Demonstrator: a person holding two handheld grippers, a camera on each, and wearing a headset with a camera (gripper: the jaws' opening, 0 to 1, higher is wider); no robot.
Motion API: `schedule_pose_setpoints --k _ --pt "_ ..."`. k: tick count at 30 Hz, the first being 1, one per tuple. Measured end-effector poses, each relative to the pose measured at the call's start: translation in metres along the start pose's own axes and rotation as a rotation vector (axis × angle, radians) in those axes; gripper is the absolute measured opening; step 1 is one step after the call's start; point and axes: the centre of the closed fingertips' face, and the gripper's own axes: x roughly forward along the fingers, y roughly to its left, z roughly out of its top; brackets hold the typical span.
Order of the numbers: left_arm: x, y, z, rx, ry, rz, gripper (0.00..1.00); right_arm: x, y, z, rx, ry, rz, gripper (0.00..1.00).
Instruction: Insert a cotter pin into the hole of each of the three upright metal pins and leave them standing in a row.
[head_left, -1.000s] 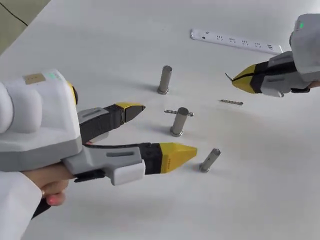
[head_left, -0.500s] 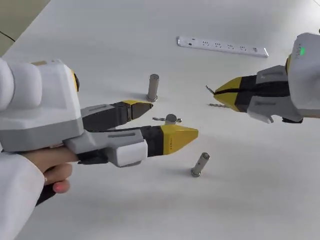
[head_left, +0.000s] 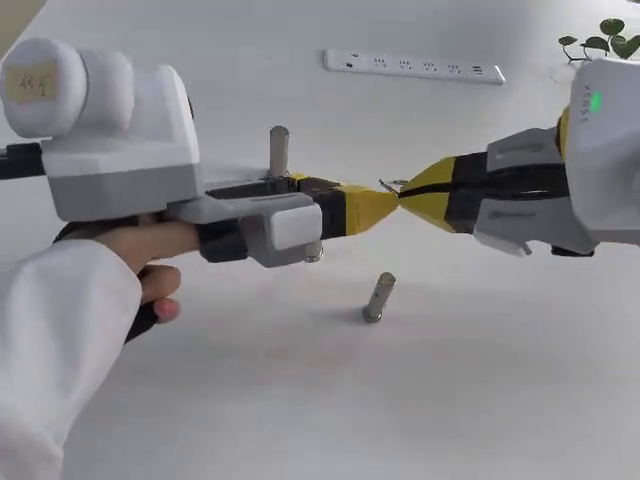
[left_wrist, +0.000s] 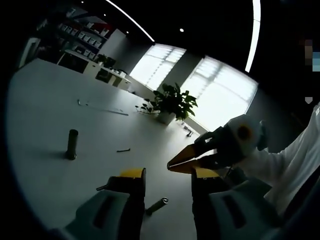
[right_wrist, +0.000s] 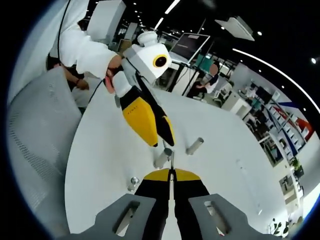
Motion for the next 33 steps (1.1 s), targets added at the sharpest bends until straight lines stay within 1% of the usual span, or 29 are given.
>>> schedule_pose_setpoints --k 2,6,7,8,12,13,15,18,20,27,30,33 --pt "0.002 -0.001 -0.002 -0.003 0.02 -0.005 0.32 -0.002 0.002 0.001 0.005 -0.001 0.0 0.0" --pt "0.006 -0.003 -0.004 -0.007 0.05 -0.016 0.28 -0.005 0.005 0.002 0.003 0.002 -0.007 0.0" --pt "0.007 -0.003 -0.005 -0.006 0.052 -0.017 0.26 -0.006 0.005 0.003 0.003 0.002 -0.006 0.0" --pt "0.009 -0.005 -0.006 -0.006 0.063 -0.022 0.25 -0.006 0.006 0.003 0.001 0.002 -0.01 0.0" --pt "0.012 -0.007 -0.007 0.001 0.08 -0.025 0.24 -0.007 0.008 0.003 -0.011 0.007 -0.012 0.0" --pt "0.014 -0.008 -0.008 0.004 0.091 -0.029 0.24 -0.007 0.008 0.004 -0.011 0.007 -0.012 0.0" --pt "0.016 -0.009 -0.009 0.008 0.102 -0.028 0.23 -0.007 0.009 0.003 -0.016 0.012 -0.018 0.0" --pt "0.018 -0.01 -0.01 0.009 0.114 -0.032 0.19 -0.007 0.01 0.003 -0.014 0.011 -0.018 0.0" --pt "0.019 -0.007 -0.01 0.008 0.121 -0.035 0.16 -0.007 0.012 0.004 -0.015 0.016 -0.018 0.0" --pt "0.02 -0.01 -0.016 0.008 0.158 -0.052 0.09 -0.01 0.013 0.006 -0.026 0.021 -0.024 0.0" --pt "0.021 -0.01 -0.018 0.013 0.168 -0.053 0.08 -0.012 0.014 0.007 -0.044 0.026 -0.02 0.0" --pt "0.021 -0.01 -0.017 0.012 0.17 -0.055 0.07 -0.012 0.014 0.008 -0.051 0.029 -0.02 0.0"
